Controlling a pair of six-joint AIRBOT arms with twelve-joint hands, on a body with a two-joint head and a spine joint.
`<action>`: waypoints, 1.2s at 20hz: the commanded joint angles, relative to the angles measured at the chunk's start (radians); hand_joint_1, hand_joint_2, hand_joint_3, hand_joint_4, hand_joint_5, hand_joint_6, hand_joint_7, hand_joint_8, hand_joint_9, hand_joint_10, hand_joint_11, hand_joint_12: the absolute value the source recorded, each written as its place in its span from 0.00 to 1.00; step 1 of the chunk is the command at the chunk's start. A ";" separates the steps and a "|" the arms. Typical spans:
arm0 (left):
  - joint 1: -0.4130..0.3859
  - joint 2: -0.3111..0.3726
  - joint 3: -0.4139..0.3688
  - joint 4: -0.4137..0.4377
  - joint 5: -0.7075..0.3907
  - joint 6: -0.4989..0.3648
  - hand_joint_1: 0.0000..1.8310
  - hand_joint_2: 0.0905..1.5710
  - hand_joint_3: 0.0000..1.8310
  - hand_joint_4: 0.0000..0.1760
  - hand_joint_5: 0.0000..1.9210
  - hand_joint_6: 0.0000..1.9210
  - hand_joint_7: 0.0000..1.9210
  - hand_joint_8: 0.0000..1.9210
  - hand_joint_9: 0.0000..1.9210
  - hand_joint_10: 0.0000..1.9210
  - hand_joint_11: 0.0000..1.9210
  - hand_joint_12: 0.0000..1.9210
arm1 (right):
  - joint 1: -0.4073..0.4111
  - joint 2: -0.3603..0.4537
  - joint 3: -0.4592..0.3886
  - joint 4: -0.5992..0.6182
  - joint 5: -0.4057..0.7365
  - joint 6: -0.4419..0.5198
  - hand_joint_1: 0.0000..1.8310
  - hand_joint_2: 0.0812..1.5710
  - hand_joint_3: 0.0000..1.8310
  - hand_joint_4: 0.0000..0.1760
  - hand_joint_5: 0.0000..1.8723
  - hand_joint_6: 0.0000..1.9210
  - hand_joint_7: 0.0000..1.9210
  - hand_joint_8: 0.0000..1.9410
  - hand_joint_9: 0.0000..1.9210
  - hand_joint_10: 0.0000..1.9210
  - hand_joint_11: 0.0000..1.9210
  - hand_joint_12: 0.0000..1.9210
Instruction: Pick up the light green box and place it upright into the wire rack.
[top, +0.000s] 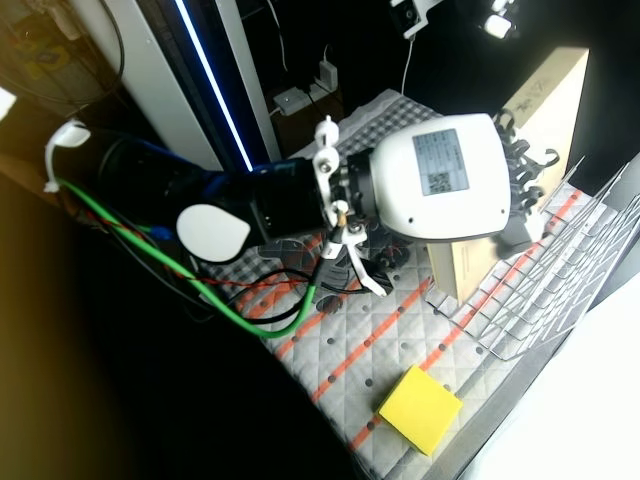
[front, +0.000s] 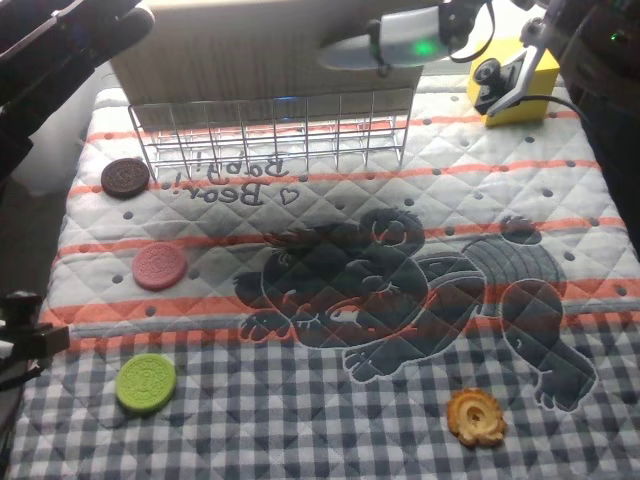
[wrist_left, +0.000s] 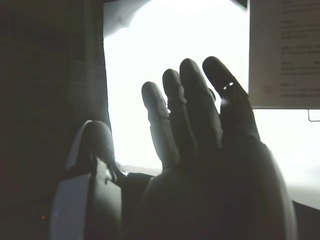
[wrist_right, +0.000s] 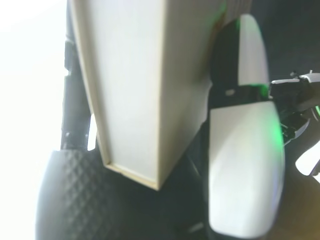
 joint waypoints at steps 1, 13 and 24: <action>-0.017 -0.005 0.006 -0.011 -0.113 -0.008 0.31 0.70 0.00 0.12 0.38 0.00 0.30 0.00 0.26 0.00 0.00 0.50 | 0.009 0.006 0.006 0.036 0.112 0.003 0.22 0.63 0.00 0.00 0.05 0.00 0.16 0.00 0.36 0.00 0.22 0.66; -0.006 -0.007 0.006 -0.043 -0.162 -0.008 0.28 0.70 0.00 0.18 0.37 0.00 0.30 0.00 0.27 0.00 0.00 0.43 | -0.056 0.170 -0.105 0.091 0.275 0.003 0.22 0.54 0.00 0.99 0.00 0.00 0.00 0.00 0.00 0.00 0.00 0.00; 0.074 0.016 -0.025 -0.098 -0.326 -0.008 0.30 0.70 0.00 0.00 0.34 0.00 0.25 0.00 0.21 0.00 0.00 0.45 | -0.526 0.440 -0.426 0.334 0.657 0.003 0.28 0.56 0.00 0.64 0.00 0.00 0.04 0.01 0.02 0.01 0.02 0.01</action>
